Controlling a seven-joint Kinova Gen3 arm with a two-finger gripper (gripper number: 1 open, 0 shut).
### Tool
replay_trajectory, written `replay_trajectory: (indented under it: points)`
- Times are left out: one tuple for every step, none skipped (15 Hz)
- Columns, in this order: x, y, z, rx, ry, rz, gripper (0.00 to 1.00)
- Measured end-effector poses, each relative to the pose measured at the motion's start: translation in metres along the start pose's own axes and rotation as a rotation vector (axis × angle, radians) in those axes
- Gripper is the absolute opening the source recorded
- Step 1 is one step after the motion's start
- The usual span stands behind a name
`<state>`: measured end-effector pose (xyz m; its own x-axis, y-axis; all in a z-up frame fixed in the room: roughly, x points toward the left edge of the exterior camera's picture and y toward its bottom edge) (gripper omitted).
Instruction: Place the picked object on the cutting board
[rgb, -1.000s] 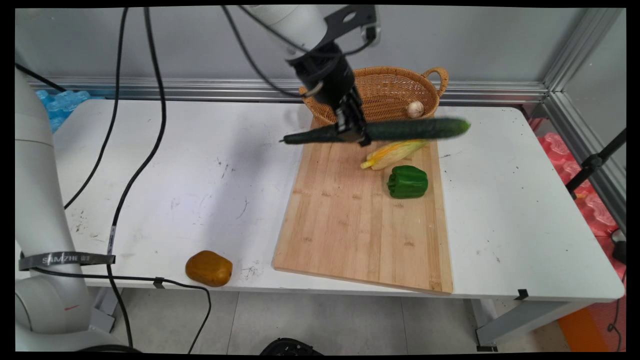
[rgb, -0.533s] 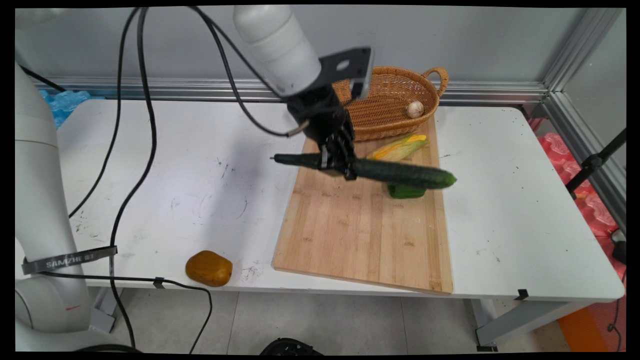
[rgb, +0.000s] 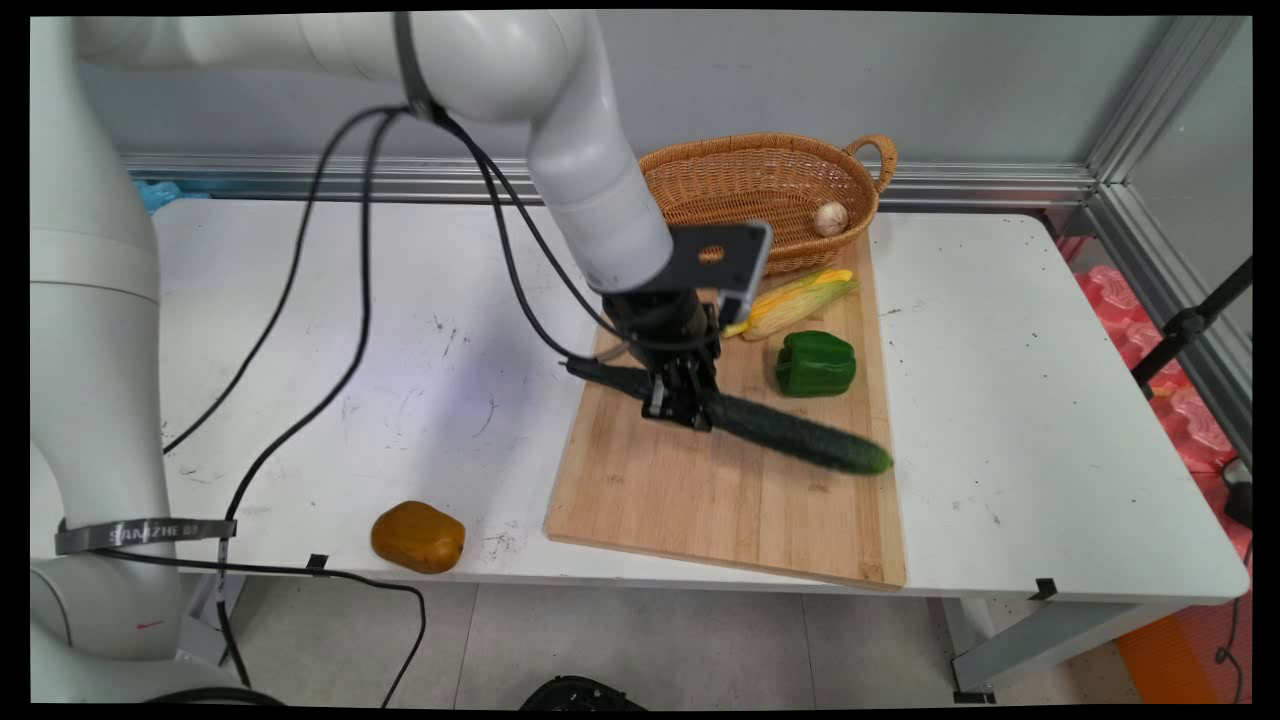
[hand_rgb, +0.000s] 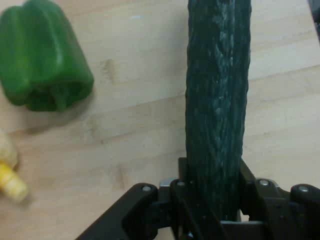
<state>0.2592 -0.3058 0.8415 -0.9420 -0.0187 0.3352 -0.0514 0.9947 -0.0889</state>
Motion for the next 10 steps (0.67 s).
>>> replay_trajectory:
  points:
    - [0.002, 0.0, 0.011, -0.004, -0.007, 0.009, 0.0]
    - [0.003, 0.001, 0.019, -0.007, -0.012, 0.017, 0.0]
    - [0.005, 0.001, 0.03, -0.011, -0.019, 0.027, 0.0]
    - [0.006, 0.001, 0.037, -0.016, -0.023, 0.034, 0.0]
    - [0.007, 0.001, 0.044, -0.02, -0.027, 0.041, 0.0]
    - [0.007, 0.002, 0.051, -0.026, -0.031, 0.049, 0.0]
    - [0.008, 0.002, 0.057, -0.031, -0.034, 0.057, 0.0]
    - [0.009, 0.002, 0.062, -0.035, -0.036, 0.064, 0.0]
    - [0.009, 0.003, 0.065, -0.039, -0.036, 0.07, 1.0]
    - [0.01, 0.003, 0.068, -0.042, -0.035, 0.075, 1.0]
